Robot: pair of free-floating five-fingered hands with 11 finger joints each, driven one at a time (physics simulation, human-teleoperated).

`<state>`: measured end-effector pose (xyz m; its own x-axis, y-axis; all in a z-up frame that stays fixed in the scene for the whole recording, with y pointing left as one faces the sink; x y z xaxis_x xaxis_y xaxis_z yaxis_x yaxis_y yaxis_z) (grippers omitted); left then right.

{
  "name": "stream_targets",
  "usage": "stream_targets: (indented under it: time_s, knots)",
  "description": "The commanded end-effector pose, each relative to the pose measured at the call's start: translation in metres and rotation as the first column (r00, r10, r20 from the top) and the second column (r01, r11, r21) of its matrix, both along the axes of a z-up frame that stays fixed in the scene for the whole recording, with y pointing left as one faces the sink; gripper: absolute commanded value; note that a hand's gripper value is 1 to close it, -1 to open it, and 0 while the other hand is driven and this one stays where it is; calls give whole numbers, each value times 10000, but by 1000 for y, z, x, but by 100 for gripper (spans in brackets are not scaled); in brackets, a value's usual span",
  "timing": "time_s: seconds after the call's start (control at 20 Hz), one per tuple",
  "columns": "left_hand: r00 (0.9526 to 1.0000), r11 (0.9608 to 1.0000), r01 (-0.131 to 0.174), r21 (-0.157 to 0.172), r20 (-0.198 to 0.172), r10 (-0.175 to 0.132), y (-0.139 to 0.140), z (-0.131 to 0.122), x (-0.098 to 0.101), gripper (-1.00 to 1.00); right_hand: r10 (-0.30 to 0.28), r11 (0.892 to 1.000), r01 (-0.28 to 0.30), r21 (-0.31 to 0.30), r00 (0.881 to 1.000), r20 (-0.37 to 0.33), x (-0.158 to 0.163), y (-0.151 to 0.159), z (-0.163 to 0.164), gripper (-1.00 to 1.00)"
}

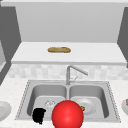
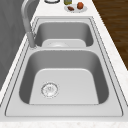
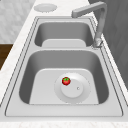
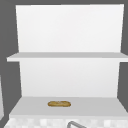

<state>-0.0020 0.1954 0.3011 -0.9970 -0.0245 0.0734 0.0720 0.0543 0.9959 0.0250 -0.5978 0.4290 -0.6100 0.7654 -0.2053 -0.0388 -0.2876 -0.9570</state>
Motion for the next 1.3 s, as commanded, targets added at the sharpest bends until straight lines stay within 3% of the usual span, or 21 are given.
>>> stream_targets:
  time_s: [0.0, 0.1, 0.65, 0.9, 1.05, 1.25]
  knots:
    - [10000, 10000, 0, 0, 0, 0, 0, 0, 0, 0, -422, 9986, 429, 303, 9989, -225, 17, -2, 0, -100]
    - [10000, 10000, 0, 0, 0, 0, 0, 0, 0, 0, -397, 9992, 397, -7, 9987, -325, 27, -3, -13, -100]
    - [10000, 10000, 0, 0, 0, 0, 0, 0, 0, 0, -401, 9992, 400, -83, 9991, -118, 93, -24, -51, -100]
    - [10000, 10000, 0, 0, 0, 0, 0, 0, 0, 0, -332, 9994, 332, 120, 9994, -7, 111, -50, -82, -100]
    - [10000, 10000, 0, 0, 0, 0, 0, 0, 0, 0, -99, 9973, 120, 725, 9995, -297, 115, -69, -79, -100]
    - [10000, 10000, 0, 0, 0, 0, 0, 0, 0, 0, -112, 9959, 145, 889, 9993, -365, 122, -92, -85, -100]
